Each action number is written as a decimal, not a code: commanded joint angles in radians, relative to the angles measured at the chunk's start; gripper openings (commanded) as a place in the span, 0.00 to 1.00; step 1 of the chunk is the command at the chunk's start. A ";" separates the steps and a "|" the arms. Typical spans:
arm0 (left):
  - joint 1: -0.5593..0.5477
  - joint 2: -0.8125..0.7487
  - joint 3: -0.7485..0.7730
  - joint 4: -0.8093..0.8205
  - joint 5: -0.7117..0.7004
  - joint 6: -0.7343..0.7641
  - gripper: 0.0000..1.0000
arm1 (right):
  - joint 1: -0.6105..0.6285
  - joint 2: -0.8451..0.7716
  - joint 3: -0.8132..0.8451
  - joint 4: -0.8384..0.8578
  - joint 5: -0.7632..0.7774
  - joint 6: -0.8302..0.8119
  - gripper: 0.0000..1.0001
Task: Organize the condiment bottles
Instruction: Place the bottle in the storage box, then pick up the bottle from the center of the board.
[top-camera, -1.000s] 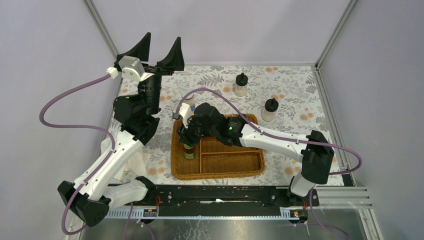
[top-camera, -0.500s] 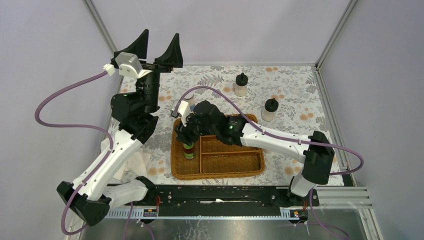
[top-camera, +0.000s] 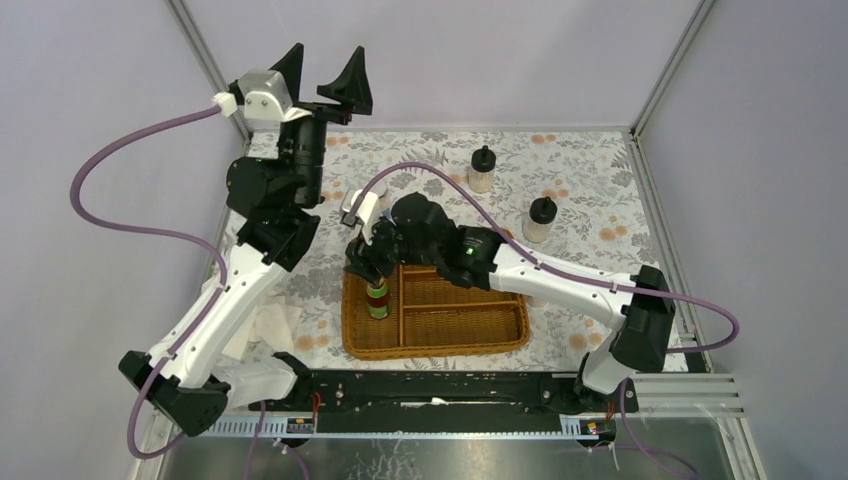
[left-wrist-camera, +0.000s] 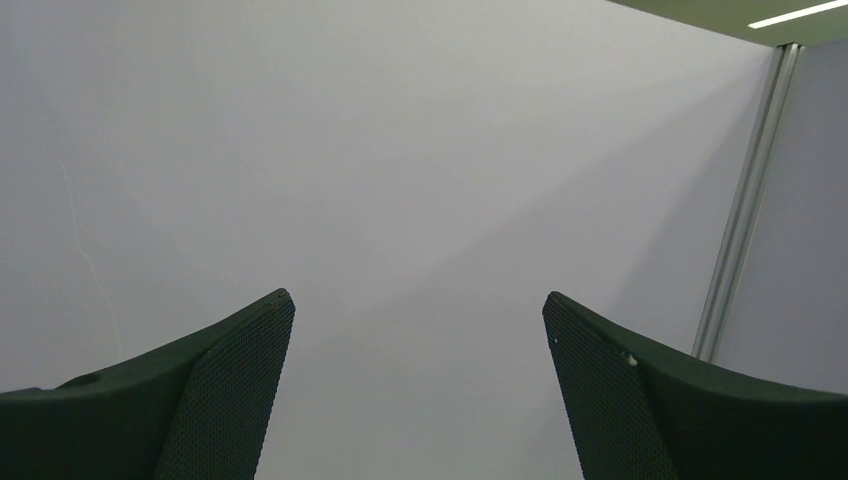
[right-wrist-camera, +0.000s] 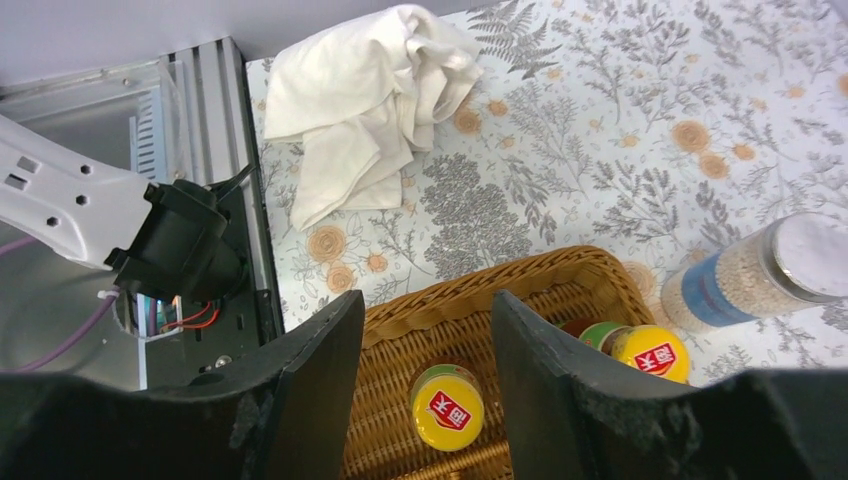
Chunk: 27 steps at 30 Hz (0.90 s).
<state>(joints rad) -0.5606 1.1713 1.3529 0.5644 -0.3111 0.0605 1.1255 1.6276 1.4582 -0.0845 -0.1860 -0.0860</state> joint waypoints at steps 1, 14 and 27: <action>0.006 0.046 0.083 -0.124 -0.058 -0.024 0.99 | 0.010 -0.060 0.053 0.006 0.061 -0.026 0.58; 0.125 0.255 0.337 -0.446 -0.036 -0.214 0.99 | 0.002 -0.117 0.088 -0.033 0.410 -0.063 0.65; 0.304 0.515 0.495 -0.766 0.107 -0.419 0.99 | -0.131 -0.180 0.082 -0.067 0.689 -0.023 0.71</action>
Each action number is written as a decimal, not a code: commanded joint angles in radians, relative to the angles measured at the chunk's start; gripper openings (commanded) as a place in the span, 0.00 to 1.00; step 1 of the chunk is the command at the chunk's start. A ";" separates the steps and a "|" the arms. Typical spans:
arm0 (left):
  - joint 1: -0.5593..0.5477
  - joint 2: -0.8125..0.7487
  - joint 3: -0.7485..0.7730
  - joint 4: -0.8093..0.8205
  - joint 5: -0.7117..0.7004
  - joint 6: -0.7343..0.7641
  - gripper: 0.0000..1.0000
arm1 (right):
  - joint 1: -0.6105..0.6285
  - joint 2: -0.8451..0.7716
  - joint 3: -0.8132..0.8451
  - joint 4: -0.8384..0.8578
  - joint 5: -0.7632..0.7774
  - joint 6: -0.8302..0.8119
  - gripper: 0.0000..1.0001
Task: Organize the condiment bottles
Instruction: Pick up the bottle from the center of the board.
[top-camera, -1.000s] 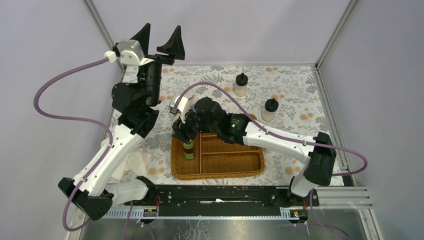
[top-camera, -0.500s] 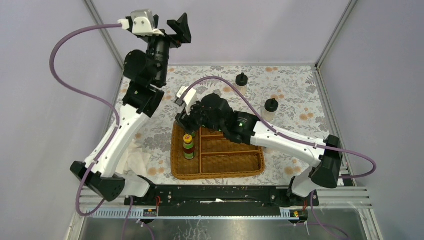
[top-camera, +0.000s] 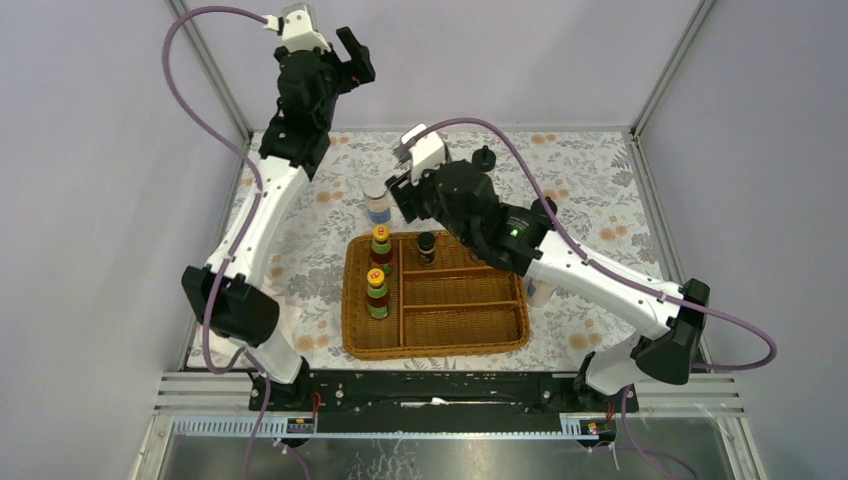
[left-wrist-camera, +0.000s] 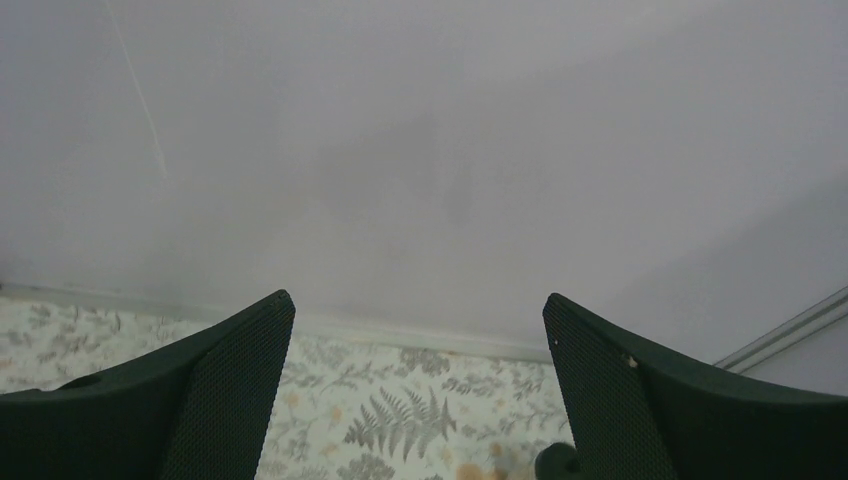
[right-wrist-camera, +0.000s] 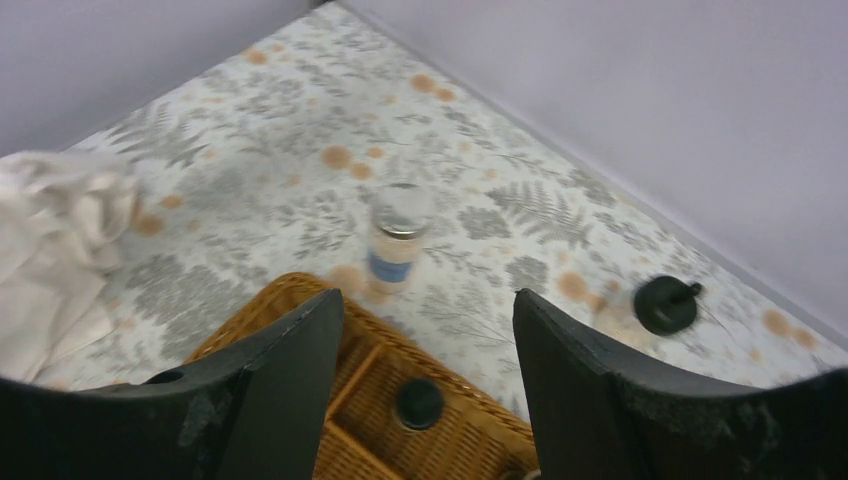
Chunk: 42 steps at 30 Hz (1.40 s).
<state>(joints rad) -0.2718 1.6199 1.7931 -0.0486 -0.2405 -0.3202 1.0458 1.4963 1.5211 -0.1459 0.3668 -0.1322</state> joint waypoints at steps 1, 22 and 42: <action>0.014 0.088 0.068 -0.180 0.030 -0.029 0.99 | -0.067 -0.052 0.016 -0.011 0.157 0.035 0.71; -0.081 0.227 0.087 -0.614 -0.140 0.070 0.99 | -0.456 0.071 0.004 -0.131 0.240 0.215 0.84; -0.158 0.155 -0.106 -0.668 -0.158 0.052 0.99 | -0.665 0.140 -0.047 -0.073 0.198 0.292 0.99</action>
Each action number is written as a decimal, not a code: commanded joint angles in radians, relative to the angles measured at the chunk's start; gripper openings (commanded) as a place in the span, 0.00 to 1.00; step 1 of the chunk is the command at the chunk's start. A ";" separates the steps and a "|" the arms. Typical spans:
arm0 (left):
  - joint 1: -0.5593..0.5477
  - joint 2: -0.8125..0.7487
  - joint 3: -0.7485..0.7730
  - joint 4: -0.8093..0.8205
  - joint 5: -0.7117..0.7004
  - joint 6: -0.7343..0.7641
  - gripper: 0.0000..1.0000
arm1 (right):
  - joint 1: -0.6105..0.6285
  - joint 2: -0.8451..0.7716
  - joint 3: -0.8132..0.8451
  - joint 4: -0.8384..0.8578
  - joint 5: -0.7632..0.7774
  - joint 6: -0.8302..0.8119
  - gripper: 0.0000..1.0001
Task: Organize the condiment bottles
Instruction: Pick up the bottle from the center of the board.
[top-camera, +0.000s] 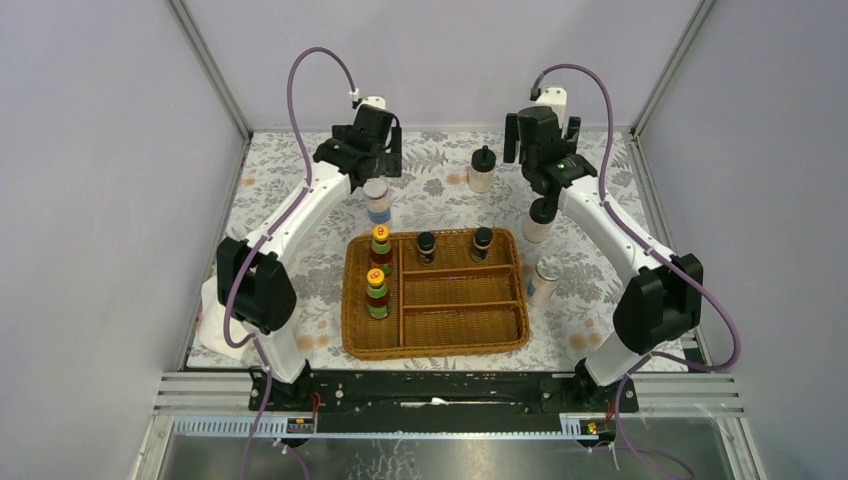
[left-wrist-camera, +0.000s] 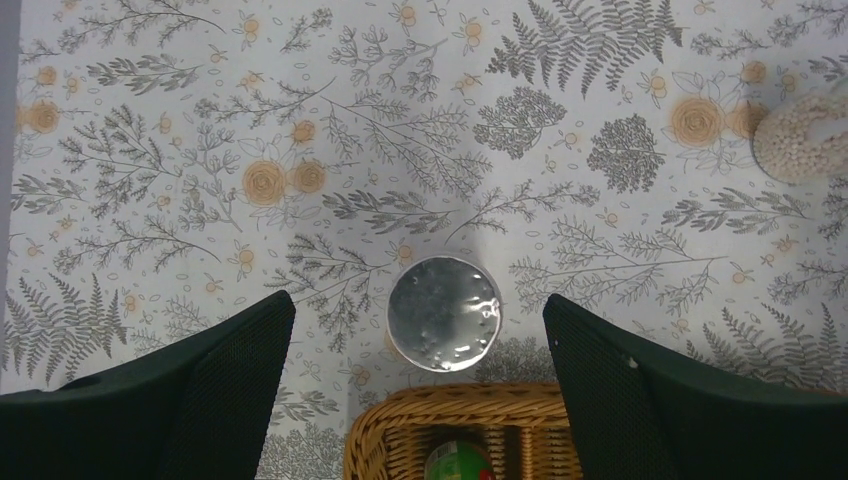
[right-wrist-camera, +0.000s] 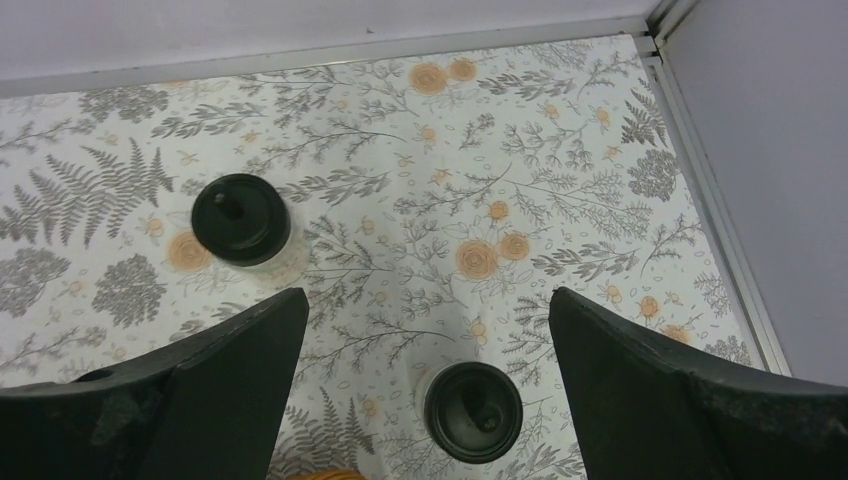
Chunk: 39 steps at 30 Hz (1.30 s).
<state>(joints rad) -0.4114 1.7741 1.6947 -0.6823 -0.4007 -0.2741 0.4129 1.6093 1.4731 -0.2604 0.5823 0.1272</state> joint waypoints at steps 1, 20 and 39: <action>-0.020 0.007 -0.009 -0.038 0.015 0.005 0.99 | -0.038 0.031 -0.001 0.045 -0.024 0.035 0.99; -0.021 0.083 -0.085 -0.029 0.065 -0.032 0.99 | -0.062 0.037 -0.053 0.082 -0.070 0.044 0.99; -0.003 0.117 -0.111 0.020 0.080 -0.040 0.99 | -0.074 0.052 -0.085 0.110 -0.094 0.043 0.98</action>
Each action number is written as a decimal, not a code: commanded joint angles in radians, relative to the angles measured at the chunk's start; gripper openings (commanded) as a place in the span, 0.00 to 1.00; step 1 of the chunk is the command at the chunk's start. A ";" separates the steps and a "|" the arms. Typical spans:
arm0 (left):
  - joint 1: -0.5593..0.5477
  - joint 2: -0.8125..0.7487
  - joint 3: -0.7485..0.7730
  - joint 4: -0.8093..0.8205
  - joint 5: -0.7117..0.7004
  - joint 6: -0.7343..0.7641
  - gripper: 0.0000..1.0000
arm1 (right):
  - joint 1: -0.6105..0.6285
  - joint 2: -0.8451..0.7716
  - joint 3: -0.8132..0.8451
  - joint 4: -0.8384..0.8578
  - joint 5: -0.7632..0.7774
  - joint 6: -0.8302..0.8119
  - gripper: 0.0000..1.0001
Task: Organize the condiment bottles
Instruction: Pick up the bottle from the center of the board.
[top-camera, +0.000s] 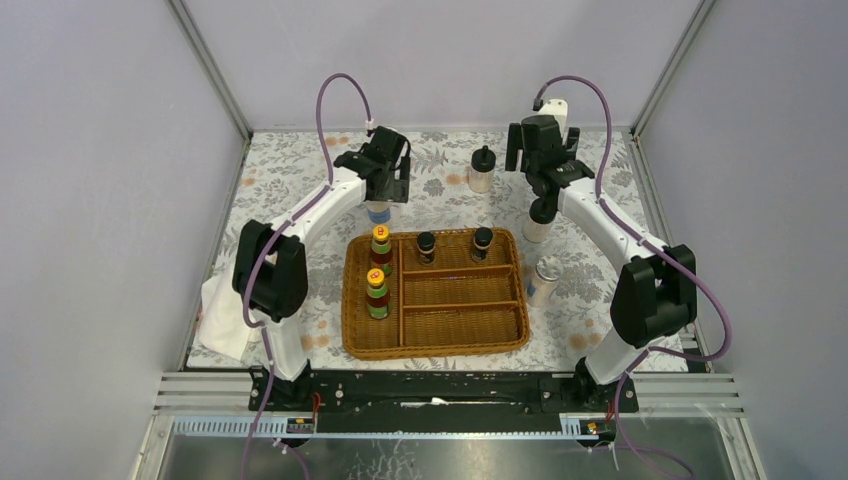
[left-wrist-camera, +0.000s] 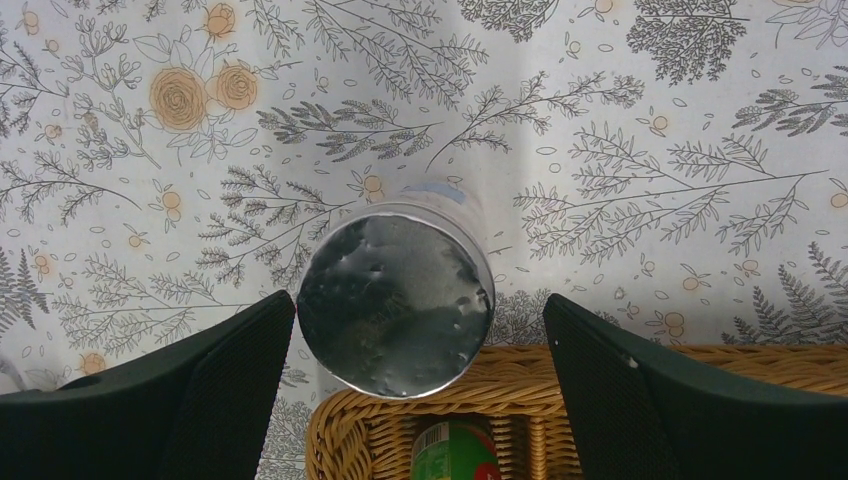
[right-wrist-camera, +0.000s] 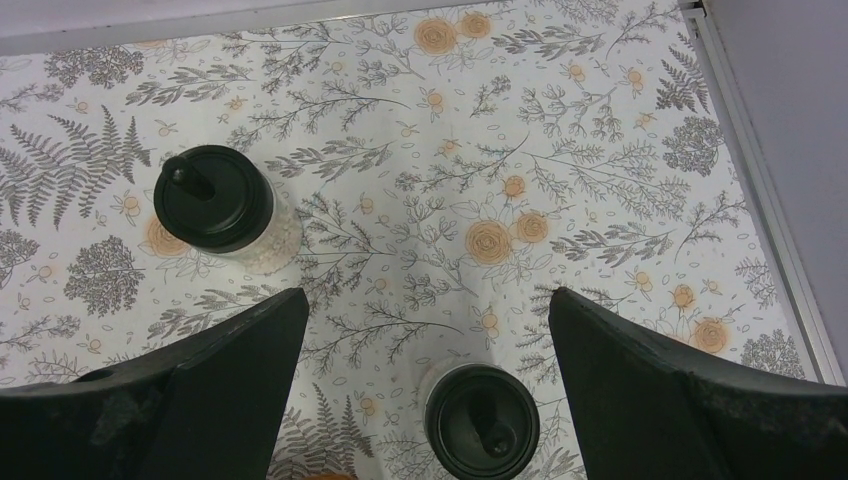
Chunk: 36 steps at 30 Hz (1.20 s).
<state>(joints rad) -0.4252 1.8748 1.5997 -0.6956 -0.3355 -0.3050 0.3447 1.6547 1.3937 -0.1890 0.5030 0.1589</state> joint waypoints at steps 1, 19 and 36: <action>0.012 0.017 -0.017 0.036 0.013 -0.011 0.98 | -0.006 0.008 -0.005 0.039 -0.016 0.011 0.98; 0.029 0.009 -0.029 0.093 0.028 -0.009 0.85 | -0.007 0.013 -0.013 0.045 -0.025 0.013 0.96; 0.030 -0.014 -0.041 0.095 0.030 -0.013 0.49 | -0.007 0.005 -0.019 0.040 -0.027 0.017 0.96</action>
<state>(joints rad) -0.4019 1.8786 1.5749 -0.6323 -0.3065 -0.3168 0.3439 1.6680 1.3762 -0.1745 0.4770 0.1631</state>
